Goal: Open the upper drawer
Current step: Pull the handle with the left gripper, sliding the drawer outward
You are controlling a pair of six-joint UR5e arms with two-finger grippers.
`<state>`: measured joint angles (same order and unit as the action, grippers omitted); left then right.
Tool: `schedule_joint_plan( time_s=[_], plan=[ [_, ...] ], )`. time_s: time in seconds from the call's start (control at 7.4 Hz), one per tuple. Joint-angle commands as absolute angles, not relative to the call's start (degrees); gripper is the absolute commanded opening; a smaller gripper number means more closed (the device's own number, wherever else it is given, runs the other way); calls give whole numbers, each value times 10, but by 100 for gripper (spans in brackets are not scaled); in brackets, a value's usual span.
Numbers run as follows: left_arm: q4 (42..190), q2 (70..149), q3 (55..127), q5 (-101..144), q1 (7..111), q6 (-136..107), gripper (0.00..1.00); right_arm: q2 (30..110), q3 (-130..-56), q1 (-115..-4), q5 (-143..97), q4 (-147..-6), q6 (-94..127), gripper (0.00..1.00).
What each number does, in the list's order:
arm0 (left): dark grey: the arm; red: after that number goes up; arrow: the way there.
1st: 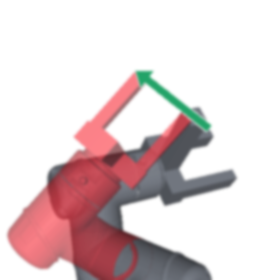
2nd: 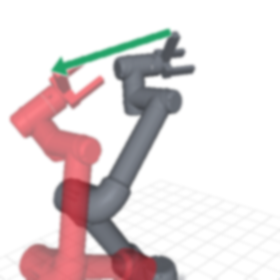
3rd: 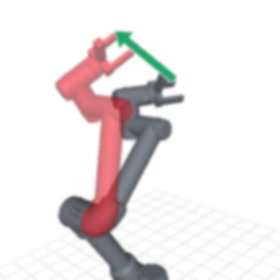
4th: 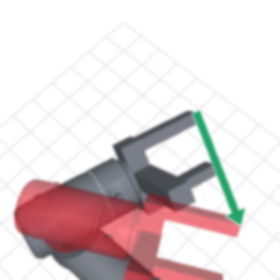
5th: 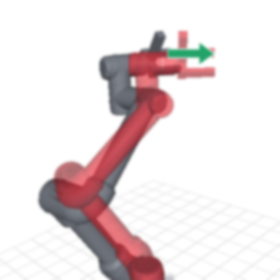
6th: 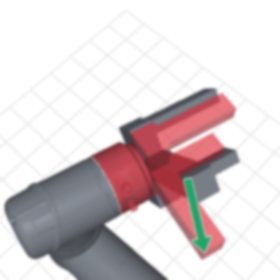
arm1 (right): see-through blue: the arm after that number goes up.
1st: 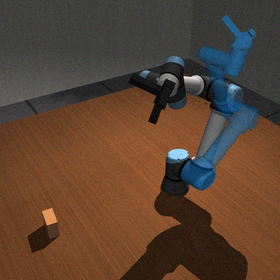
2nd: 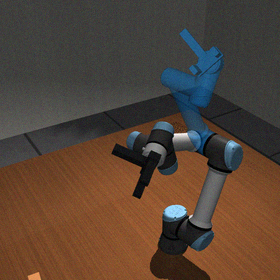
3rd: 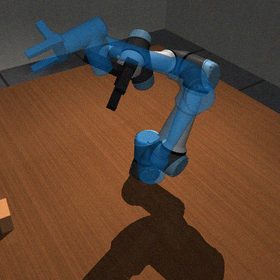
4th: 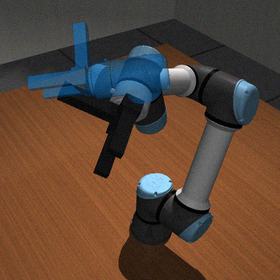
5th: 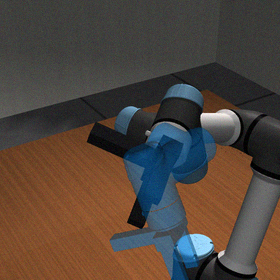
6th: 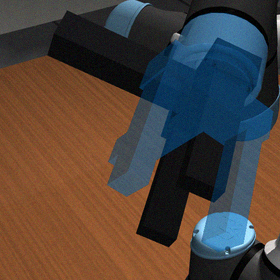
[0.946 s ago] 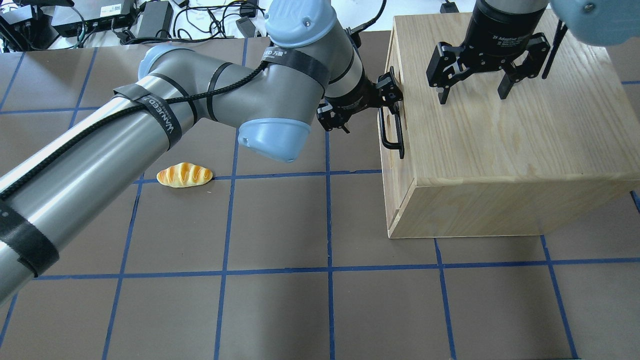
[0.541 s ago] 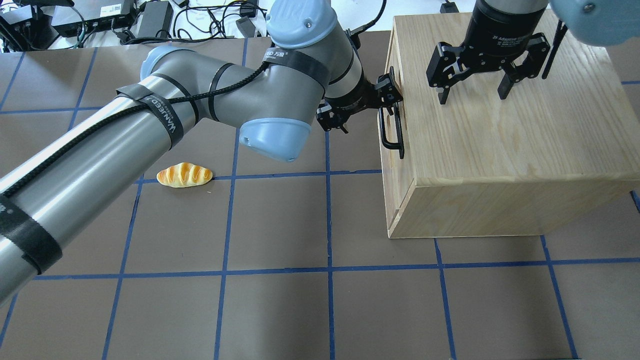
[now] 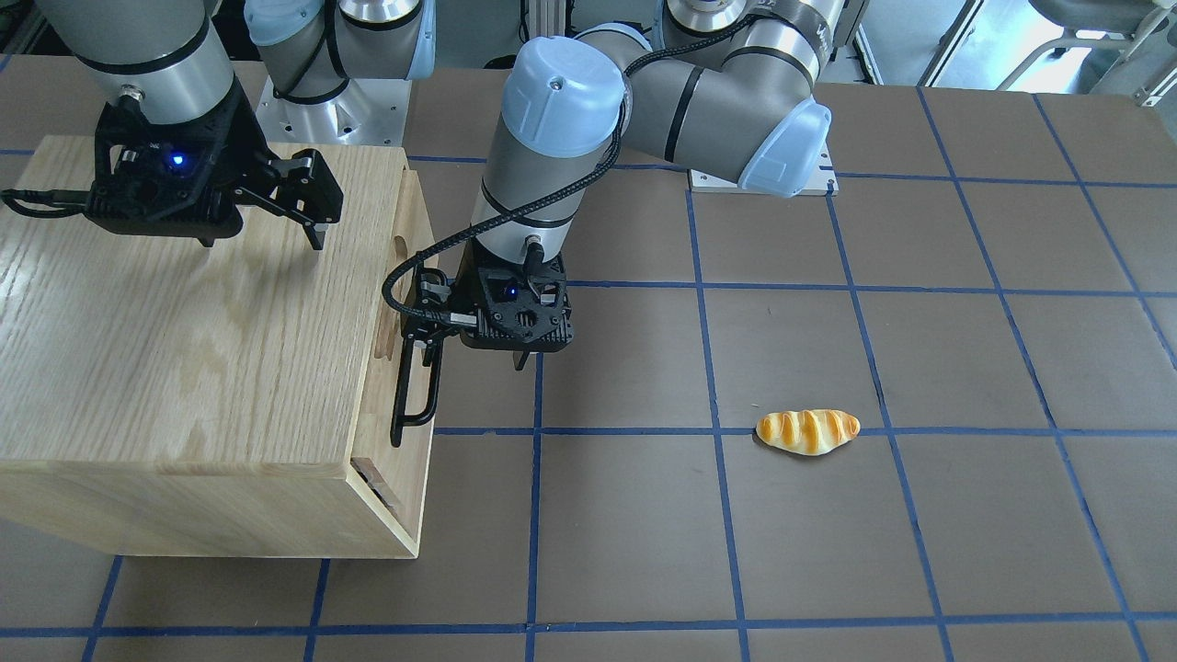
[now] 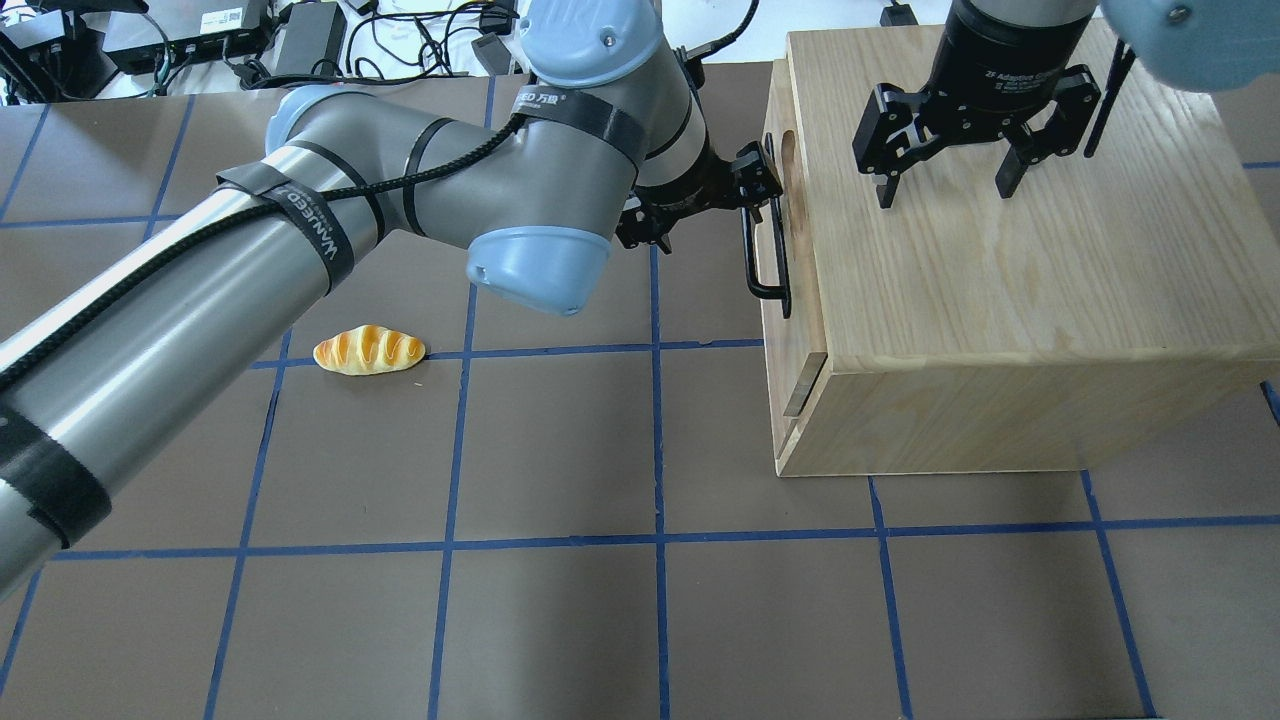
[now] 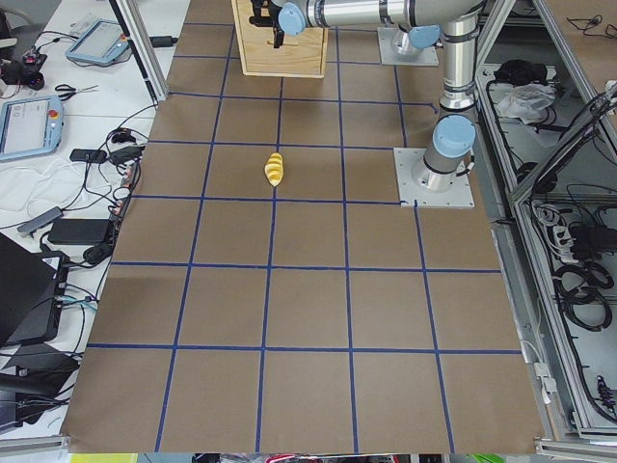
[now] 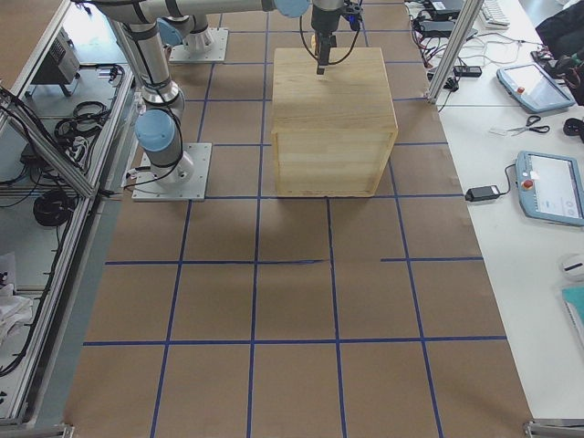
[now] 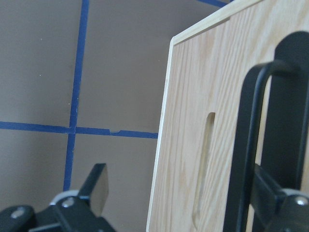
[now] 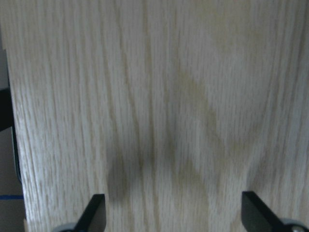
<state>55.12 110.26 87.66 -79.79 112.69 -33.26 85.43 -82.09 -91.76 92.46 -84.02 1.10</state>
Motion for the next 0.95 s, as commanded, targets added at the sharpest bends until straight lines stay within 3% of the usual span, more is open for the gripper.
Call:
schedule_joint_plan(
  time_s=[0.0, 0.81],
  plan=[
    [555, 1095, 877, -802, 1103, -309, 100, 854, -821, -918, 925, -840, 11, 100],
    [577, 1091, 877, -815, 1084, -281, 100, 854, -821, -918, 925, -840, 11, 100]
  ],
)
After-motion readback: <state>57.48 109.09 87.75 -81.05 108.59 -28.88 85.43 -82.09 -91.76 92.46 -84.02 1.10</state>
